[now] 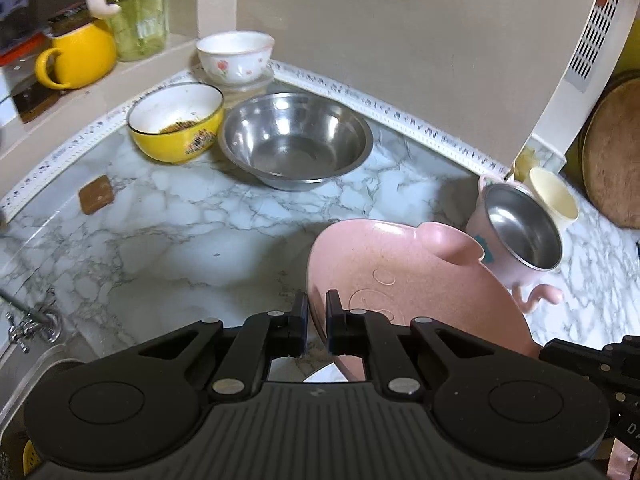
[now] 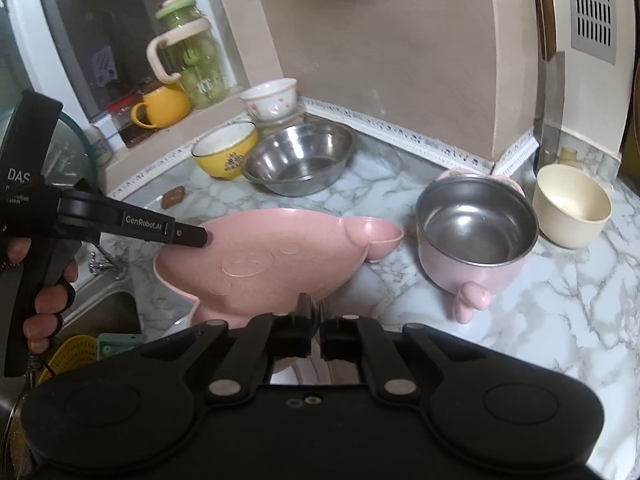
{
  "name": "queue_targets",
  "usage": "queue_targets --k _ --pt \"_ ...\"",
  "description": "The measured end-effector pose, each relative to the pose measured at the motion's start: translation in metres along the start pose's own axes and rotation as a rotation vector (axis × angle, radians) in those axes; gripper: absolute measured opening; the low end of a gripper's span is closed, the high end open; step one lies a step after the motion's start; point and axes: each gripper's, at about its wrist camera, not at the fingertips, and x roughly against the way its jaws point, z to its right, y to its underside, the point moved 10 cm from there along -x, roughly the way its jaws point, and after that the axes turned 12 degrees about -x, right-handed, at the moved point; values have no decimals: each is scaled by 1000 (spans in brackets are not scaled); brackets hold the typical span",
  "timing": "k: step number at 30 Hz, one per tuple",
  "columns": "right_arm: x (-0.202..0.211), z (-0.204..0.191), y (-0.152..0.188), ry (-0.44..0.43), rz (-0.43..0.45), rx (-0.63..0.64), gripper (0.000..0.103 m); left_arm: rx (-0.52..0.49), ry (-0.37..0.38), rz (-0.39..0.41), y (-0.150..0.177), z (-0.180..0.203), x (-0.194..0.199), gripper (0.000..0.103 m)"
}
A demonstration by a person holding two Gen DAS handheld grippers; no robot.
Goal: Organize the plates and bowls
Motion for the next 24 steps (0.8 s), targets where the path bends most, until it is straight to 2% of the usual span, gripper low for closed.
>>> queue_targets --k 3,10,24 --pt "11 -8 1 -18 15 29 5 18 -8 34 7 0 17 7" --pt "29 -19 17 -40 18 79 5 61 -24 56 32 1 38 7" --pt "42 -32 56 -91 -3 146 4 140 -38 77 80 -1 52 7"
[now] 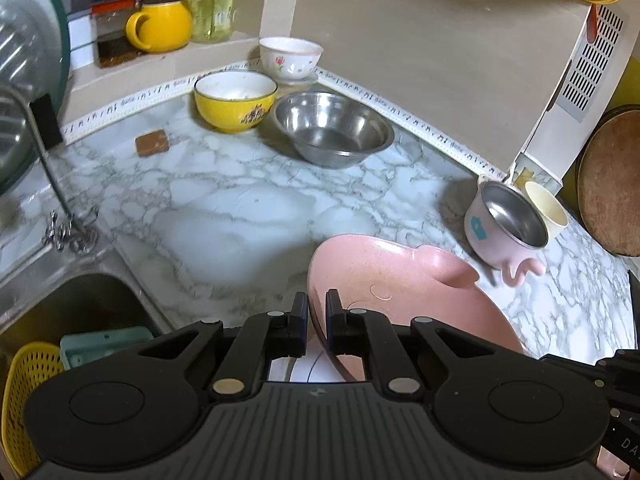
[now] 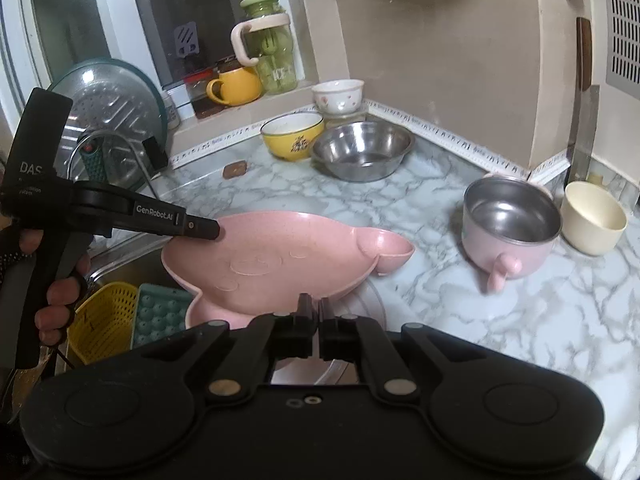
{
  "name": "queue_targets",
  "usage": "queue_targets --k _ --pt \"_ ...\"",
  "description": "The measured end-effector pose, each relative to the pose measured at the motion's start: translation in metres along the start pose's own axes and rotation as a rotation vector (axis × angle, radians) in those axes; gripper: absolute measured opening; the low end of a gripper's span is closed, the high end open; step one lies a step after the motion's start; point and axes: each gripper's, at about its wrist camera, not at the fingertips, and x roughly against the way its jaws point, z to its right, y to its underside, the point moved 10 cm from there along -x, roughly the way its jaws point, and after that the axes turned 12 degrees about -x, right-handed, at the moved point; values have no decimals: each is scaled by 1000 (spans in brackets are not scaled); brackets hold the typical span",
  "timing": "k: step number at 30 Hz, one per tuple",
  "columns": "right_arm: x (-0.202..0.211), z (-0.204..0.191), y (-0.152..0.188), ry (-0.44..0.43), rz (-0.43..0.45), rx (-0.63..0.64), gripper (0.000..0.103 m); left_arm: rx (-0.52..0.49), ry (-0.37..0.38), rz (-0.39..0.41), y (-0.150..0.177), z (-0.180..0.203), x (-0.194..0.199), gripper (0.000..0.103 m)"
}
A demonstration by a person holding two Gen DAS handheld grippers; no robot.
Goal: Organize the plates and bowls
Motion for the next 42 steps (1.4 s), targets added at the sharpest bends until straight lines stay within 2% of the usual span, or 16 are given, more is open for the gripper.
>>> queue_targets --k 10,18,31,36,42 --pt "-1 5 21 -14 -13 -1 4 3 4 -12 35 4 -2 8" --pt "-14 10 45 -19 -89 -43 4 19 -12 -21 57 4 -7 8" --pt "-18 2 55 -28 -129 -14 3 4 -23 -44 68 2 -9 7" --pt "-15 -1 56 -23 -144 8 4 -1 -5 -66 71 2 -11 8" --pt "-19 2 60 -26 -170 -26 6 -2 22 -94 79 6 -17 8"
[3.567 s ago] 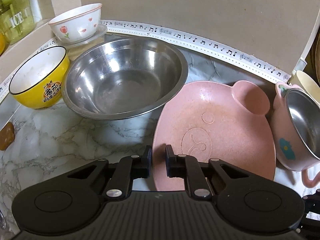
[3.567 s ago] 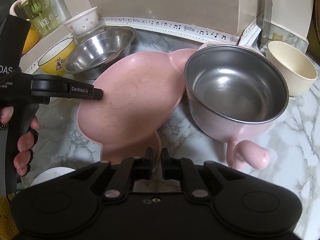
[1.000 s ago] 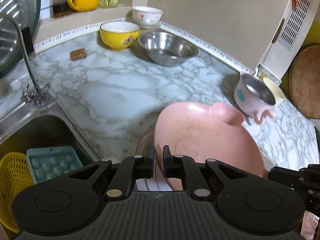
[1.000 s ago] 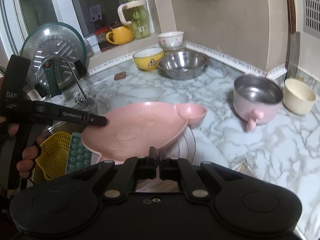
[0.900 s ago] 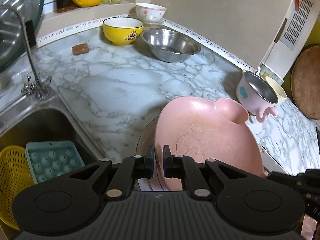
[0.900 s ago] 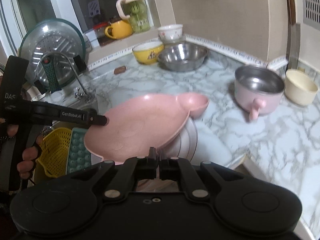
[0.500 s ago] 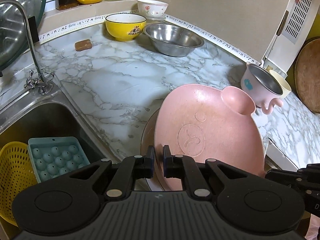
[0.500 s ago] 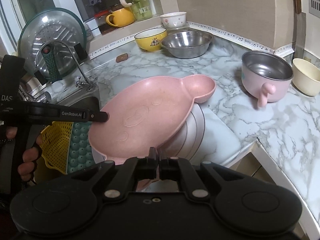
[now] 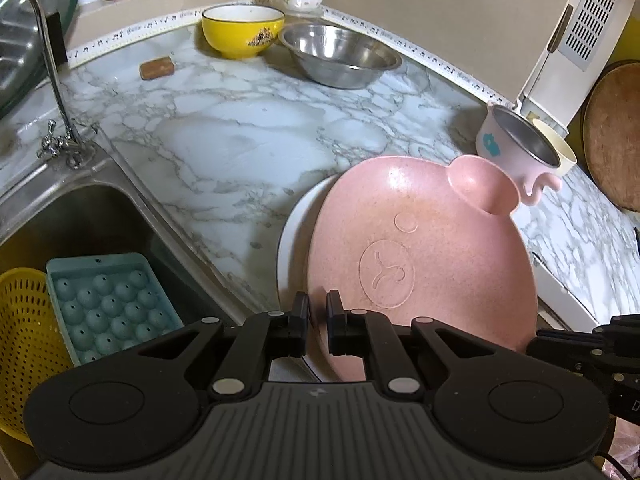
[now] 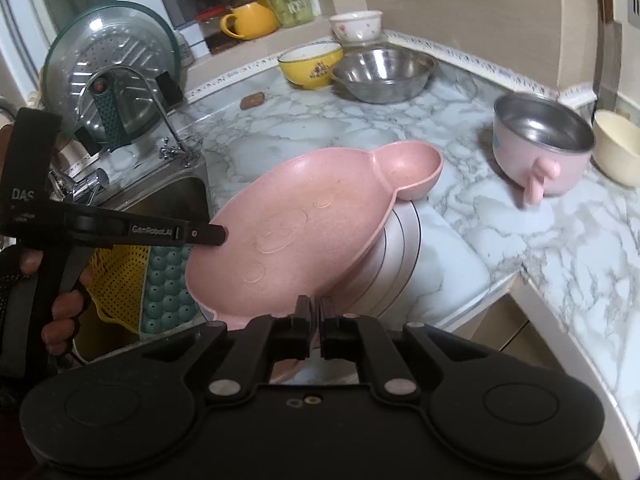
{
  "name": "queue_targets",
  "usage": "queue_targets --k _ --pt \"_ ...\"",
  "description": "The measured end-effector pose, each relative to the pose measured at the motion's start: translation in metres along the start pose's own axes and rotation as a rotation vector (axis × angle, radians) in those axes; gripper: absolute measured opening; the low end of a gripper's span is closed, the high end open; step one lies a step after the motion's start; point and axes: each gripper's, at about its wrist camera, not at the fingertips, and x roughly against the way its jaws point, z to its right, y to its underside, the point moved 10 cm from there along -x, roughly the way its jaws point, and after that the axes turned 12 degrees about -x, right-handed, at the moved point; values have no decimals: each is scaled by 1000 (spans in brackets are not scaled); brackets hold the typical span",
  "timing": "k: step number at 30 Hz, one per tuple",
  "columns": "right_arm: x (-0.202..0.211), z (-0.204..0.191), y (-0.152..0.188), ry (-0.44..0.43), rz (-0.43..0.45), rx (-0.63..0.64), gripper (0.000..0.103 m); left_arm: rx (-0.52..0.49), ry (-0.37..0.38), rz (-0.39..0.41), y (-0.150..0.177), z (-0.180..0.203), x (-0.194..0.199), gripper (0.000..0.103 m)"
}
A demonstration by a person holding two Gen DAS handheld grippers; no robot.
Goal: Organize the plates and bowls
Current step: 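Lower the pink plate onto the white plates and open both grippers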
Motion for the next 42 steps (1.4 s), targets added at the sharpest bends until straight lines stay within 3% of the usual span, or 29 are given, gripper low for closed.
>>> queue_targets --k 12,29,38,41,42 --pt "4 13 0 33 -7 -23 7 -26 25 -18 1 17 -5 9" --pt "13 21 -19 76 43 -30 30 -60 6 -6 -3 11 6 10" --pt "24 17 -39 76 93 -31 43 -89 -2 58 -23 15 28 10" --pt "29 16 -50 76 115 -25 52 -98 4 88 -35 18 34 21" --pt "30 15 -54 76 122 -27 53 -100 5 97 -38 19 36 33"
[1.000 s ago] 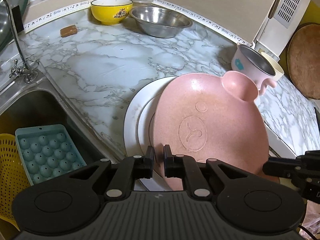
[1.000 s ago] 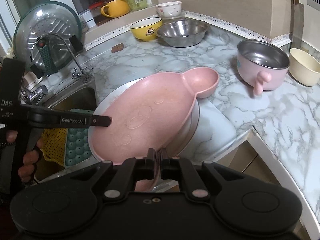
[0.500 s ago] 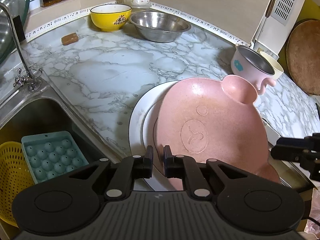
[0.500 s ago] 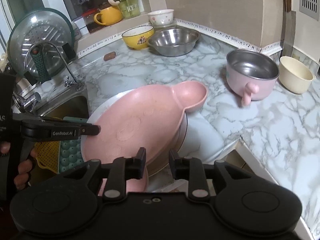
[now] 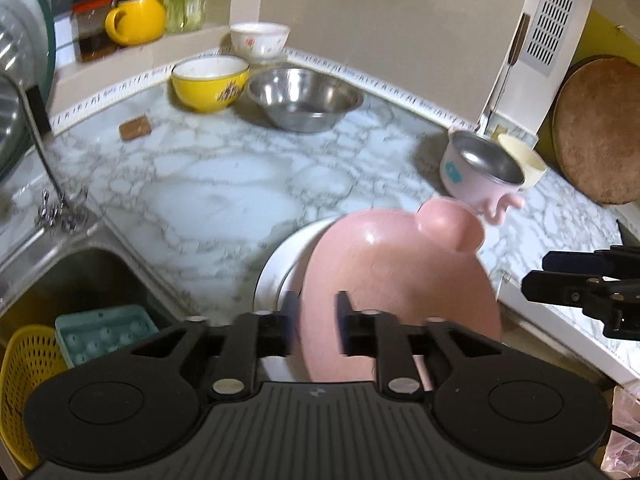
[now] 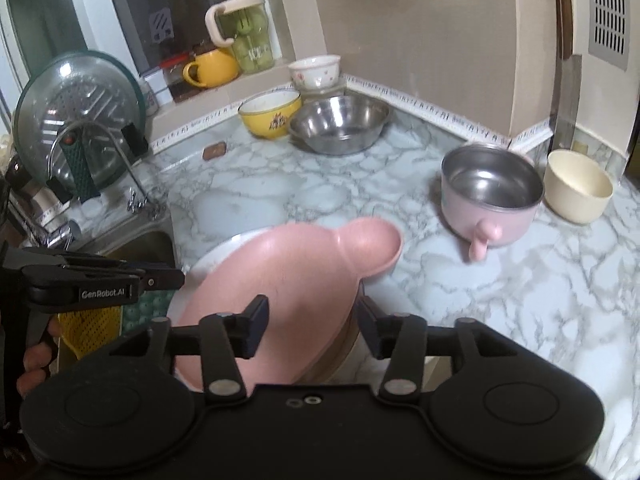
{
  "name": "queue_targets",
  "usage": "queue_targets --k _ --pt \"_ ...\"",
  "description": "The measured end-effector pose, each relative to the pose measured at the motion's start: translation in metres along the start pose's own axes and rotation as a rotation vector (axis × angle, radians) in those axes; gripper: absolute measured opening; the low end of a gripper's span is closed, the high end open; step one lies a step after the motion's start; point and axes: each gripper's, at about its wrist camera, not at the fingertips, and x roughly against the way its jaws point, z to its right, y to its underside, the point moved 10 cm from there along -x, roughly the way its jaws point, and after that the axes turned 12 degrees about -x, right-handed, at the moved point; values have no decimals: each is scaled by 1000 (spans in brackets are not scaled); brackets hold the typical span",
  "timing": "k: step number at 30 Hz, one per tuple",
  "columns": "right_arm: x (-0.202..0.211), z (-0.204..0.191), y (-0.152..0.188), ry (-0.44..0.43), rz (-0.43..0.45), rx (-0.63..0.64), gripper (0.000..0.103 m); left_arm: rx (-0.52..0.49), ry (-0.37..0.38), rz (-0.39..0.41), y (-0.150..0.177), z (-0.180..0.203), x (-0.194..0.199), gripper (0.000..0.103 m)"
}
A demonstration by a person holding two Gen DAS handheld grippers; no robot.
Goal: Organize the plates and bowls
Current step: 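Lower the pink plate onto the white plates and open both grippers, then move both grippers to the rim of the large steel bowl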
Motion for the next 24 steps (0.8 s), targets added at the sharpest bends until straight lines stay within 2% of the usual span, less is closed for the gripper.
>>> queue_targets --k 1,3,8,14,20,24 --pt "0 0 -4 -1 5 -2 55 0 0 11 -4 0 1 50" --pt "1 0 -12 -1 16 -6 57 3 -8 48 -15 0 5 69" --pt "2 -3 -33 12 62 10 73 -9 -27 94 -43 -2 7 70" --pt "-1 -1 -64 45 121 21 87 -40 -51 138 -78 1 2 71" --pt "-16 7 -96 81 160 8 98 -50 -110 171 -117 -2 -10 72" --pt "-29 8 -116 103 184 21 101 -55 -146 181 -138 -6 -19 74"
